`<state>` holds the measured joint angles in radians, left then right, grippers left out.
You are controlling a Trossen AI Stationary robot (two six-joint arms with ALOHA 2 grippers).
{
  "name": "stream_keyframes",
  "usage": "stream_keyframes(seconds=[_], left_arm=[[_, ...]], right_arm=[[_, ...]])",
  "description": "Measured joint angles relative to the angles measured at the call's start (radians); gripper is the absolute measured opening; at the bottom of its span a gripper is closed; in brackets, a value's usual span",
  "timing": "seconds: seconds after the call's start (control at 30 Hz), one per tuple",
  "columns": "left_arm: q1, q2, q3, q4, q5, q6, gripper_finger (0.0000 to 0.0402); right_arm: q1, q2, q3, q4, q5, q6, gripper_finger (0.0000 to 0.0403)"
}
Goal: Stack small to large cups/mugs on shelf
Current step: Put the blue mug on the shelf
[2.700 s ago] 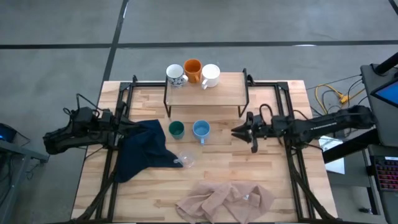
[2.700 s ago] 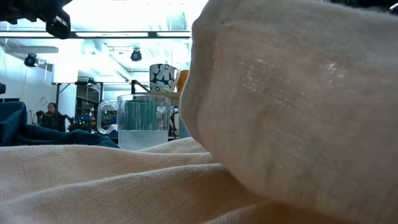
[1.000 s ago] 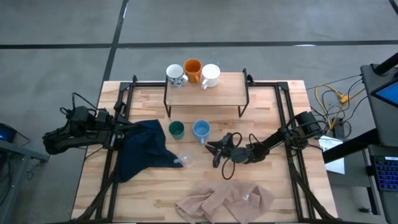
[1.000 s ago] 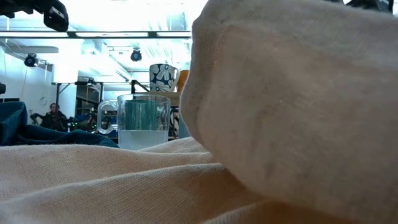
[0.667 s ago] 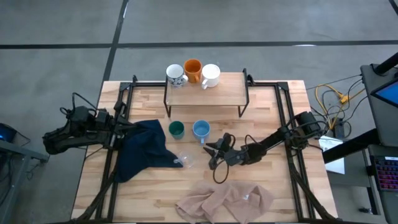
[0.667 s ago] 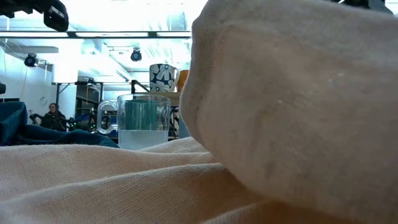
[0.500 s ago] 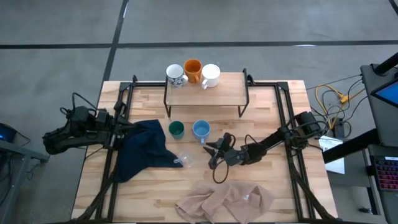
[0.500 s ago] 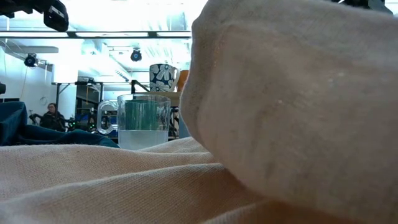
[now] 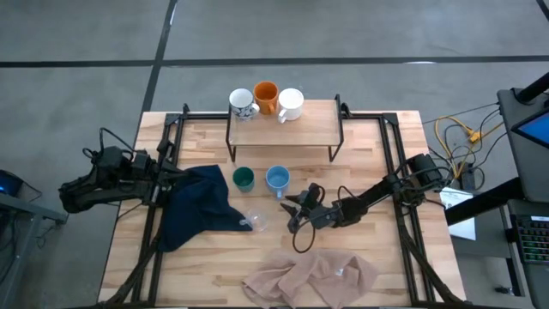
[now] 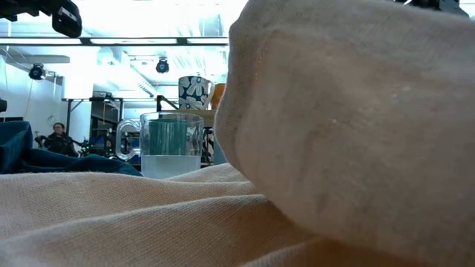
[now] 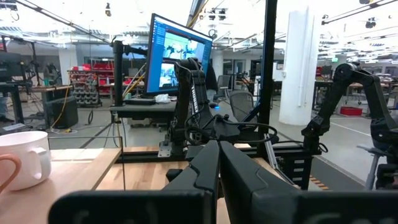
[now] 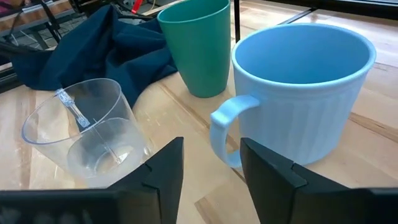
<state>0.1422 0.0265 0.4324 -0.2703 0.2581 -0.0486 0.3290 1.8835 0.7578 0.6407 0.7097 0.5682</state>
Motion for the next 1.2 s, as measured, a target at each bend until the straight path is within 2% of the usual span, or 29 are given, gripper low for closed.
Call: stream_keyframes(seconds=[0.2,0.4,0.6,1.2], left_arm=[[0.000,0.000,0.000,0.000,0.000,0.000,0.0000],[0.000,0.000,0.001,0.000,0.002,-0.005,0.0000],[0.000,0.000,0.001,0.000,0.014,-0.025,0.0000],[0.000,0.001,0.001,0.000,0.026,-0.051,0.0000]], right_arm=[[0.000,0.018,0.002,0.014,0.040,0.006,0.0162],[0.000,0.148,0.041,0.132,0.051,0.017,0.0161],[0.000,0.221,0.116,0.142,0.051,-0.011,0.0154],[-0.049,0.227,0.154,0.100,0.087,-0.057,0.0151]])
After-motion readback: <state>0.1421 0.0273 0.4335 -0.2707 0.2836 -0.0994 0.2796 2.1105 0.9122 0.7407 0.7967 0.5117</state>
